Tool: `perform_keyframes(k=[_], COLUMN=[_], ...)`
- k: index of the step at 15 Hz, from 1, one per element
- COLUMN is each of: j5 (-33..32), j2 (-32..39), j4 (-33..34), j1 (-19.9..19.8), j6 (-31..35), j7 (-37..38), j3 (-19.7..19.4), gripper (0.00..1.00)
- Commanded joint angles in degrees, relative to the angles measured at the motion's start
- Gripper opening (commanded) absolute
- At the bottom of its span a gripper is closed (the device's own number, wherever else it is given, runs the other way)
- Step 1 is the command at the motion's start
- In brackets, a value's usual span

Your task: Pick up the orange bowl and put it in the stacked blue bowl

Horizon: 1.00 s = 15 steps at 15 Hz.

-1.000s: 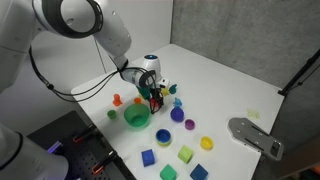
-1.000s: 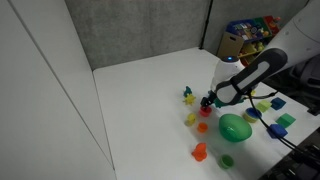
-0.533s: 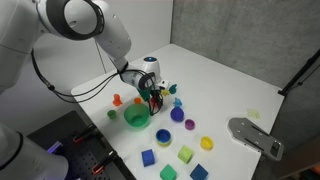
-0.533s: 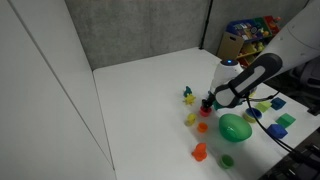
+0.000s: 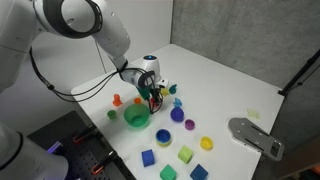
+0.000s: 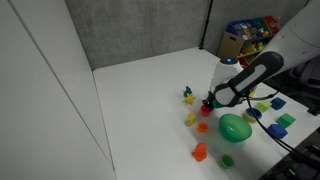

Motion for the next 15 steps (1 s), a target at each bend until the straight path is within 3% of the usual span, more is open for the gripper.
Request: perform_keyframes(k=[1, 5, 11, 15], j5=[-0.32, -2.36, -3.96, -4.56], j2=[-5.93, -12.08, -21.75, -25.88], j4=[-4.31, -9.4, -17.62, -22.57], j1=[0.12, -0.7, -7.46, -13.12], j6=[-3.72, -5.06, -6.29, -4.97], j7=[-1.36, -1.58, -5.6, -10.6], j3=[-1.84, -5.79, -9.43, -8.94], gripper=[0.04, 0.05, 0.05, 0.05])
